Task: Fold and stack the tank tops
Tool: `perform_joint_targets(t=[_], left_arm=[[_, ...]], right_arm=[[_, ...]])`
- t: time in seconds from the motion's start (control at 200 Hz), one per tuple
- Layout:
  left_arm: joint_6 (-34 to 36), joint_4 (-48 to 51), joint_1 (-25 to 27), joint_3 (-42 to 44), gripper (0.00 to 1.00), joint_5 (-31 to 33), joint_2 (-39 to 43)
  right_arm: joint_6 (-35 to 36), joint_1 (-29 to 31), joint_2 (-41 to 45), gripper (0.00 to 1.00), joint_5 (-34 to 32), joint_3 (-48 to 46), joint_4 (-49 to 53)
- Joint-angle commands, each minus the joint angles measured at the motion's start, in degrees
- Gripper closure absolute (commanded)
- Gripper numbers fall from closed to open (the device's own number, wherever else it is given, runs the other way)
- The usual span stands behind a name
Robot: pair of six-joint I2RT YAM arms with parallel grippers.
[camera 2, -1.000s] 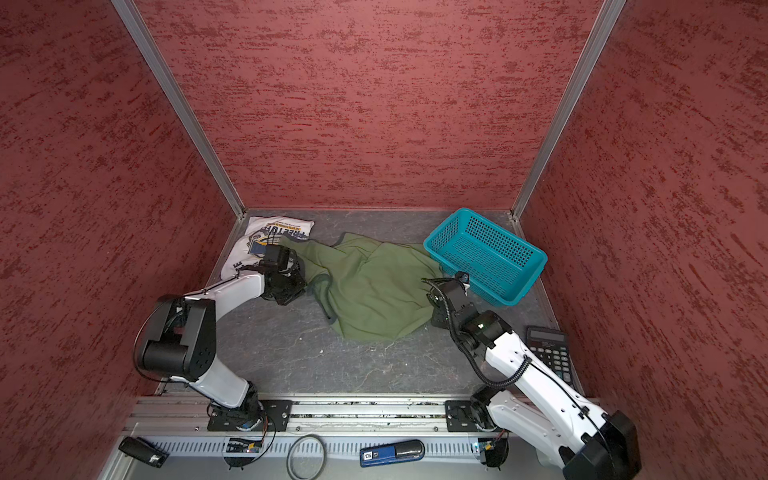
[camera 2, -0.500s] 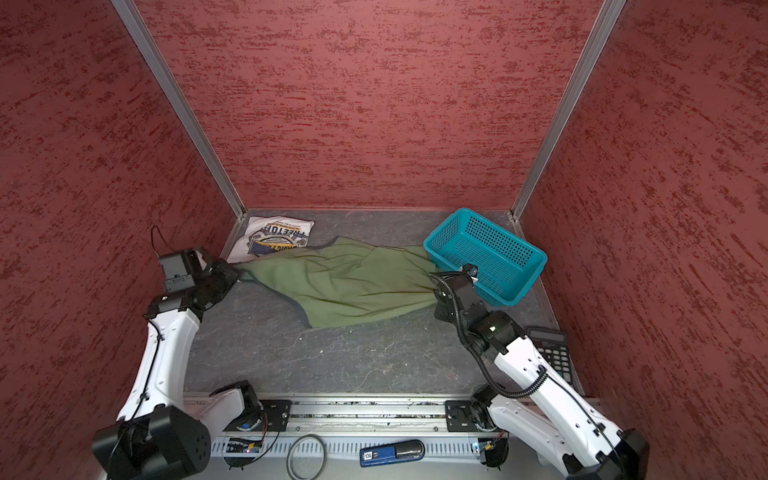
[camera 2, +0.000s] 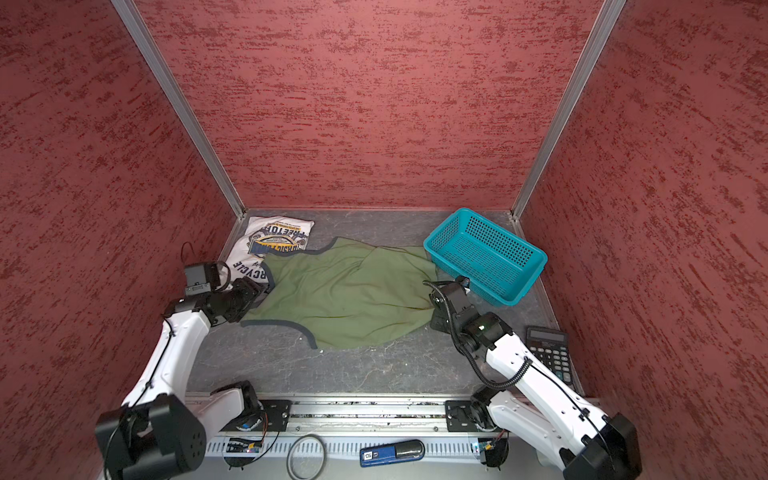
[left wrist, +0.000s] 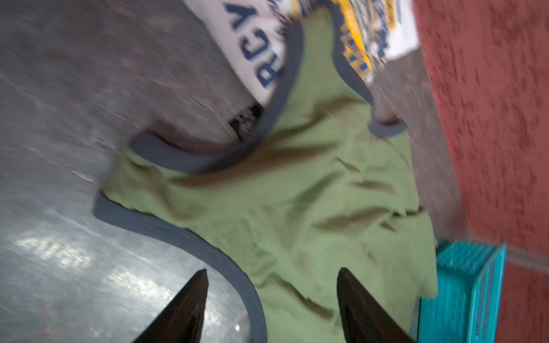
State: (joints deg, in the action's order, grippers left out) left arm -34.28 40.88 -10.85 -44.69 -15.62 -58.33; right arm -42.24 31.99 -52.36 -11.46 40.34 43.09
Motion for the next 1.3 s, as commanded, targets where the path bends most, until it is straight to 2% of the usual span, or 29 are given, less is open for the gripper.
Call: perform_joint_targets(t=[0.0, 0.135, 0.235, 0.361, 0.456, 0.631, 0.882, 1.142, 1.292], left_arm=[[-3.59, 7.81, 10.9, 2.12, 0.3, 5.83, 4.09], [-12.37, 10.78, 26.06, 7.66, 0.31, 8.81, 8.0], [-19.11, 8.26, 35.99, 12.4, 0.33, 8.92, 8.62], [-25.62, 0.94, 45.51, 16.39, 0.37, 9.37, 4.82], [-27.81, -4.46, 49.44, 17.24, 0.41, 10.38, 0.56], [-28.46, -7.4, 50.71, 16.62, 0.5, 13.79, -6.7], [-27.61, -9.15, 49.85, 16.7, 0.51, 16.6, -7.19], [-26.22, -8.63, 47.62, 17.49, 0.84, 16.76, -7.04], [-25.15, -7.41, 47.34, 17.31, 0.95, 17.42, -5.14]], right_arm=[[-1.98, -0.55, 0.6, 1.0, 0.49, -0.19, -1.58], [-1.97, -0.52, 0.24, 1.0, 0.8, -0.76, -2.19], [-2.09, -0.53, 0.25, 1.0, 1.08, -1.83, -3.03], [-2.24, -0.52, -0.11, 1.0, 1.34, -2.52, -3.78], [-2.5, -0.53, -0.11, 1.0, 1.48, -2.93, -4.02], [-3.1, -0.52, 0.54, 1.0, 1.58, -4.18, -4.33], [-4.73, -0.53, 1.34, 1.0, -0.03, -4.35, -1.69], [-9.69, -0.52, 0.09, 1.0, 0.93, -6.24, 0.4], [-10.3, -0.54, 0.5, 1.0, 0.46, -6.66, 0.54]])
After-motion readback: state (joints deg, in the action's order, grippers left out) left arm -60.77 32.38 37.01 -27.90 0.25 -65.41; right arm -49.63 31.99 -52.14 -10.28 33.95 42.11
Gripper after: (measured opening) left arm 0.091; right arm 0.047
